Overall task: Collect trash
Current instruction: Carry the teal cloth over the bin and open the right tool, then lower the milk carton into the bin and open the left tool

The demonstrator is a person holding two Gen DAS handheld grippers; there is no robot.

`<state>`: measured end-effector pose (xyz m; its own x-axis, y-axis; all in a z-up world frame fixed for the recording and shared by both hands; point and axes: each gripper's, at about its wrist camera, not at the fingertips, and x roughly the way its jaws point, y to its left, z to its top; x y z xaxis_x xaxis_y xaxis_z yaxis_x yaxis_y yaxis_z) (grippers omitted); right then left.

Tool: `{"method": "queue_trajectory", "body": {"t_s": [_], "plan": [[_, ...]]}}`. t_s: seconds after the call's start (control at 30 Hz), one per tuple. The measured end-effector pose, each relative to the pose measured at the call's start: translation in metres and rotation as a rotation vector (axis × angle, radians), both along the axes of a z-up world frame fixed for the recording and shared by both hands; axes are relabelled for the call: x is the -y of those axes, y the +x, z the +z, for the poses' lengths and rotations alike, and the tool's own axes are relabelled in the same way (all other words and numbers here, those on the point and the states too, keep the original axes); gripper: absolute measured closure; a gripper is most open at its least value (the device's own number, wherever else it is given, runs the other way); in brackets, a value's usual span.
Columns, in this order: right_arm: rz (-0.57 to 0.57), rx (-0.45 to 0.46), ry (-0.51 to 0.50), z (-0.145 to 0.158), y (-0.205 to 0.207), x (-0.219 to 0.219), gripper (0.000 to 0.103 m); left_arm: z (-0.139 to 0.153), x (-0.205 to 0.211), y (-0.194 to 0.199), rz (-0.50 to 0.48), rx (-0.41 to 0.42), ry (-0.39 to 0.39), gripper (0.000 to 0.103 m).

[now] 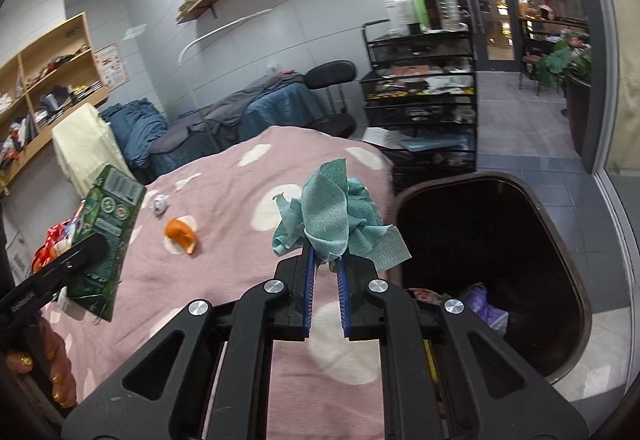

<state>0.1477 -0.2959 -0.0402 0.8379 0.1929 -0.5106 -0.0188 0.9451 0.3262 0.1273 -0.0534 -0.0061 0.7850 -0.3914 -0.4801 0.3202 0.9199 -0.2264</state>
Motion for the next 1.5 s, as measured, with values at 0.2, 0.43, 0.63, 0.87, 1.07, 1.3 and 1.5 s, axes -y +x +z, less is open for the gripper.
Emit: {"method": "queue_trajectory", "body": {"t_s": [0.2,0.43,0.63,0.87,1.07,1.3,1.5], "plan": [[-0.089,-0.056,0.021,-0.017,0.007,0.031,0.092,0.000,0.023,0.003,-0.050,0.002,0.016,0.053],[-0.169,-0.140,0.015,-0.043,0.021,0.059,0.092,0.001,0.044,0.006,-0.103,0.000,0.017,0.053],[-0.207,-0.233,0.020,-0.072,0.033,0.070,0.091,0.000,0.058,0.010,-0.141,-0.011,0.014,0.053],[-0.234,-0.278,0.047,-0.092,0.034,0.080,0.058,-0.003,0.074,0.011,-0.183,-0.023,0.026,0.053],[-0.269,-0.221,0.048,-0.085,0.019,0.086,0.046,-0.003,0.089,0.015,-0.221,-0.031,0.034,0.053],[-0.326,-0.135,0.013,-0.063,0.000,0.090,0.042,0.000,0.112,0.020,-0.277,-0.031,0.041,0.053],[-0.371,-0.089,0.001,-0.048,-0.015,0.095,0.040,-0.005,0.137,0.031,-0.324,-0.070,0.050,0.053]]}}
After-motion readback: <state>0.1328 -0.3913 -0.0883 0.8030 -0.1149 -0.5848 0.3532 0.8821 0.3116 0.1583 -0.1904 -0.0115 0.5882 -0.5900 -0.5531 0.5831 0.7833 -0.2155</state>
